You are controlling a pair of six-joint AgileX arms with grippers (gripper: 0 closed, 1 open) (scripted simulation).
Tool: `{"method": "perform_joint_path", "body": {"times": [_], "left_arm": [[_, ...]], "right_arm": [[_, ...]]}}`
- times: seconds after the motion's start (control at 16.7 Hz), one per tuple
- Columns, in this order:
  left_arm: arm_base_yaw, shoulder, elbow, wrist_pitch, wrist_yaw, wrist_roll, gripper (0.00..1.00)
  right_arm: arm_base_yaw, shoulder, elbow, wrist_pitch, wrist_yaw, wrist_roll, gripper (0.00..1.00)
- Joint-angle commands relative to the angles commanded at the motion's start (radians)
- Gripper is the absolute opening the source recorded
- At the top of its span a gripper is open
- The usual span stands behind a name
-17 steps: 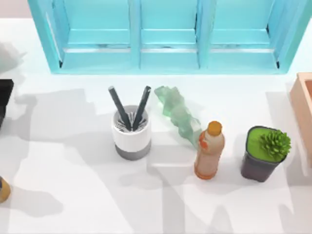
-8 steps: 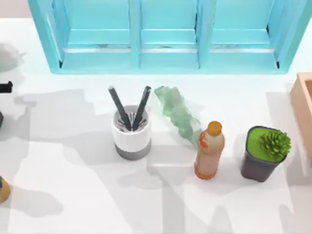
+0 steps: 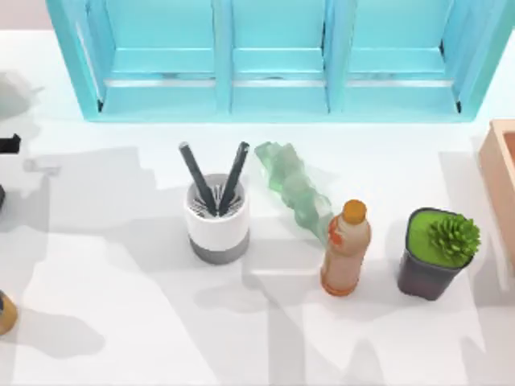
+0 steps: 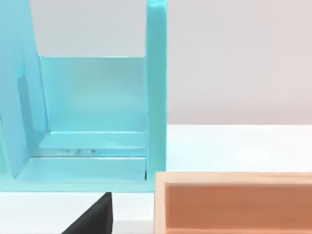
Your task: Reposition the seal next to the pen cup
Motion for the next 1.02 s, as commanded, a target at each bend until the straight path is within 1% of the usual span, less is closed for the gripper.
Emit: {"method": "perform_joint_path", "body": {"times": [0.24,0.36,0.54,0.78,0.9,1.02], "left_arm": [[-0.004,0.0,0.003,-0.003,0.0,-0.001,0.0],[-0.024,0.001,0.039,-0.039,0.0,-0.033,0.0],[-0.107,-0.008,0.169,-0.171,-0.001,-0.127,0.0],[-0.259,-0.028,0.38,-0.423,-0.001,-0.265,0.0],[-0.32,-0.039,0.452,-0.499,-0.001,-0.32,0.0],[-0.351,-0.048,0.484,-0.532,-0.001,-0.348,0.0]], "right_arm": [[0.0,0.0,0.0,0.0,0.0,0.0,1.0],[0.0,0.0,0.0,0.0,0.0,0.0,1.0],[0.0,0.0,0.0,0.0,0.0,0.0,1.0],[0.0,0.0,0.0,0.0,0.0,0.0,1.0],[0.0,0.0,0.0,0.0,0.0,0.0,1.0],[0.0,0.0,0.0,0.0,0.0,0.0,1.0]]}}
